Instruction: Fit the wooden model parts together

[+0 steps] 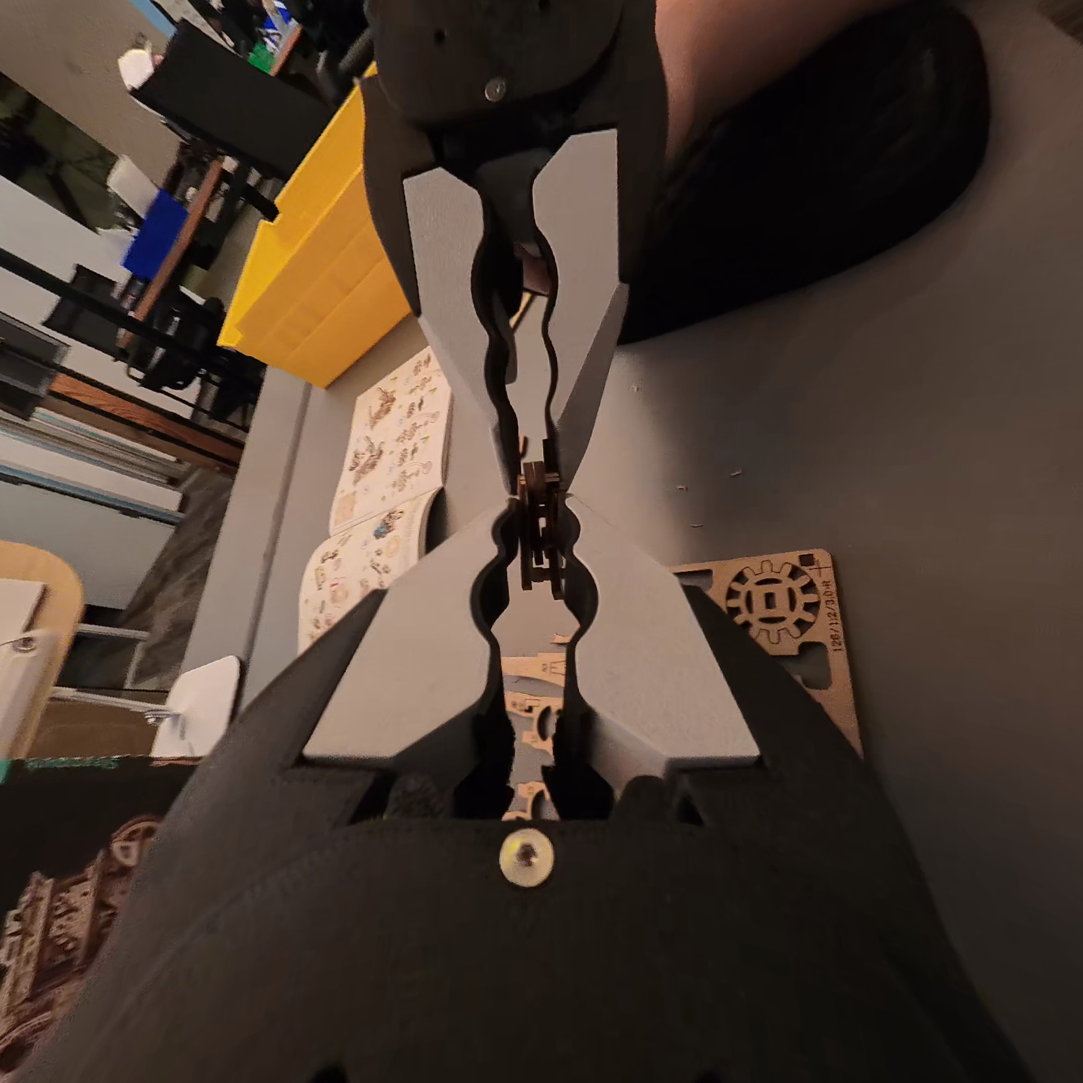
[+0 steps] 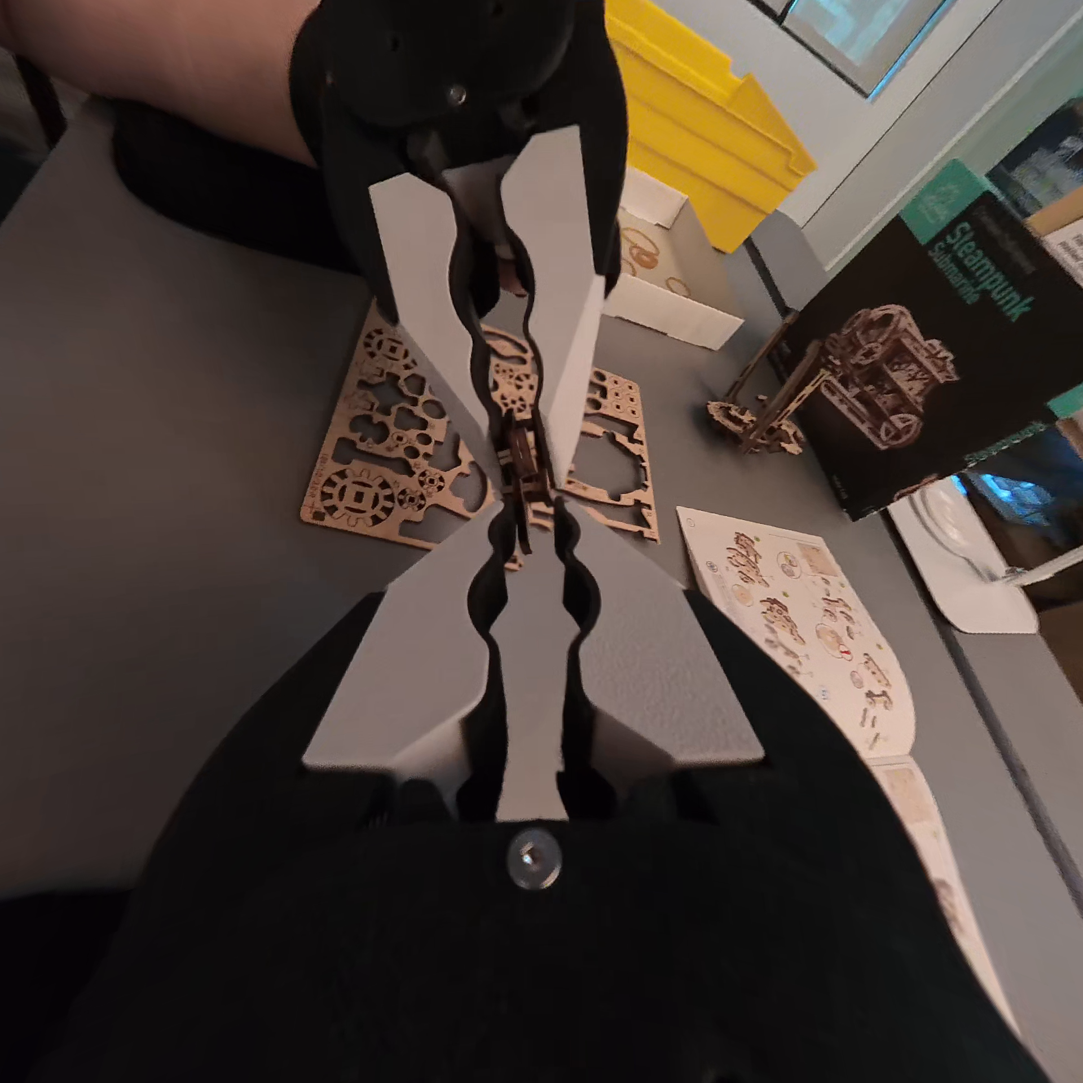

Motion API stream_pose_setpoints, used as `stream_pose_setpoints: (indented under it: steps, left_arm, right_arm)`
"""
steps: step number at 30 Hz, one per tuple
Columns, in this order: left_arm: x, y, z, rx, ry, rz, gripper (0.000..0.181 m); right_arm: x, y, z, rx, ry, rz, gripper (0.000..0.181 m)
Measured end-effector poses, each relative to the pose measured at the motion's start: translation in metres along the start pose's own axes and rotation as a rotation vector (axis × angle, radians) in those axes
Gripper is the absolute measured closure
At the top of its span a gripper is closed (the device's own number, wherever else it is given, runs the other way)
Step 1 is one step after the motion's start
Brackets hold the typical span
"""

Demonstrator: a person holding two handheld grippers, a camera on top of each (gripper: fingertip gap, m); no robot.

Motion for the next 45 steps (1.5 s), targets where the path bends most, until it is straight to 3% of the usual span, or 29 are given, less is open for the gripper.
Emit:
stream_pose_setpoints:
  steps: [6, 12, 27, 41, 45]
  left_arm:
    - [0.003, -0.001, -0.003, 0.045, 0.082, 0.018, 0.171]
    - [0.001, 0.002, -0.003, 0.002, 0.039, 0.031, 0.171]
    - [-0.011, 0.014, 0.007, -0.251, -0.338, 0.053, 0.171]
    - [-0.012, 0.02, -0.002, -0.335, -0.313, 0.109, 0.17]
    - [-0.015, 0.023, 0.001, -0.364, -0.431, 0.115, 0.171]
  right_arm:
    - [0.002, -0.001, 0.005, -0.058, -0.13, 0.011, 0.171]
    - [0.002, 0.002, 0.008, -0.049, -0.151, 0.042, 0.172]
    - [-0.014, 0.01, -0.002, 0.189, 0.223, 0.068, 0.173]
    - [-0.021, 0.015, 0.004, 0.326, 0.262, 0.103, 0.173]
    - [-0.025, 0.016, -0.001, 0.358, 0.334, 0.101, 0.171]
Point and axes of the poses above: each gripper's, where its closed fingertips meet, y out along the fingers, x out of its top, z = x × y across the jaws, the point moved 10 cm from there along -y, back along the fingers, and after that the axes turned 4 degrees about -y, right-handed, at the moved point
